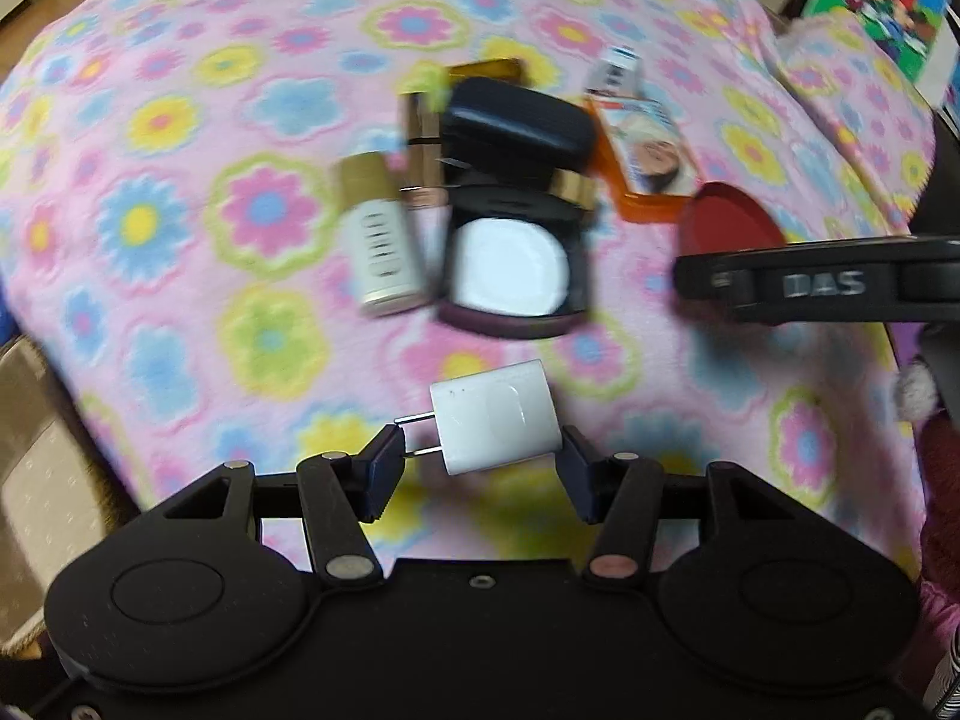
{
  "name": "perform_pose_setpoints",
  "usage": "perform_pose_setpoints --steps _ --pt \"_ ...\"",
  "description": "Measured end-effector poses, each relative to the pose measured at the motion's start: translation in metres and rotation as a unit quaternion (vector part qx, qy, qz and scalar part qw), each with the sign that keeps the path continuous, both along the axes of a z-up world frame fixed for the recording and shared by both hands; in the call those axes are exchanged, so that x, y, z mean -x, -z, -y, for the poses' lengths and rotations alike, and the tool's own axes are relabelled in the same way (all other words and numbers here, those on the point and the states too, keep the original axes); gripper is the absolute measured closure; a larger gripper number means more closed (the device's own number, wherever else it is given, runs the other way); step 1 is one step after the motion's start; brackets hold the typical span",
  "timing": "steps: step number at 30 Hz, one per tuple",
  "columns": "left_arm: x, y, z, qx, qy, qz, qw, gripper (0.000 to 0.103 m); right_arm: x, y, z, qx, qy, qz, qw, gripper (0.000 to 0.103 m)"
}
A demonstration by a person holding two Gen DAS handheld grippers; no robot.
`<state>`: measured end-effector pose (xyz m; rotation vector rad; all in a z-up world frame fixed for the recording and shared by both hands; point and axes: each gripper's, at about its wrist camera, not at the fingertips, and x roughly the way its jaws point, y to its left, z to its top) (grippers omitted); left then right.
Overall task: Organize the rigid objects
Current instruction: 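Grasp the white charger with the left tool while the right tool grasps the red lid, then carry the charger in the left tool and the red lid in the right tool into the basket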
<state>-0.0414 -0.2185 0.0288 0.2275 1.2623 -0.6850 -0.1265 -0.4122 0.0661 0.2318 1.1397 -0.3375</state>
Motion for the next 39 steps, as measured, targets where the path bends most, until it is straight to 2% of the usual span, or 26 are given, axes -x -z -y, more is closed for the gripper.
perform_pose_setpoints --steps 5,11,19,23,27,31,34,39 --pt "-0.017 -0.013 -0.05 -0.015 -0.051 0.017 0.9984 0.05 -0.009 -0.021 -0.036 0.005 -0.031 0.015 0.999 0.027" --pt "-0.044 -0.03 -0.127 -0.03 -0.123 0.033 0.9914 0.05 -0.044 -0.032 -0.116 -0.002 -0.093 0.021 0.995 0.027" --pt "-0.073 -0.04 -0.228 -0.079 -0.2 0.06 0.9746 0.05 -0.106 -0.013 -0.253 -0.028 -0.192 -0.005 0.981 0.027" --pt "-0.091 -0.036 -0.267 -0.082 -0.234 0.054 0.9673 0.05 -0.132 -0.001 -0.305 -0.044 -0.218 -0.018 0.975 0.027" --pt "-0.103 -0.019 -0.289 -0.113 -0.278 0.056 0.9525 0.05 -0.15 0.012 -0.345 -0.047 -0.226 -0.028 0.973 0.027" --pt "-0.115 0.001 -0.314 -0.13 -0.317 0.018 0.9392 0.05 -0.161 0.03 -0.363 -0.053 -0.223 -0.044 0.972 0.027" --pt "-0.118 0.011 -0.328 -0.125 -0.339 -0.011 0.9324 0.05 -0.166 0.049 -0.37 -0.053 -0.216 -0.061 0.973 0.027" --pt "-0.12 0.024 -0.329 -0.121 -0.332 -0.043 0.9346 0.05 -0.173 0.073 -0.378 -0.05 -0.214 -0.085 0.972 0.027"
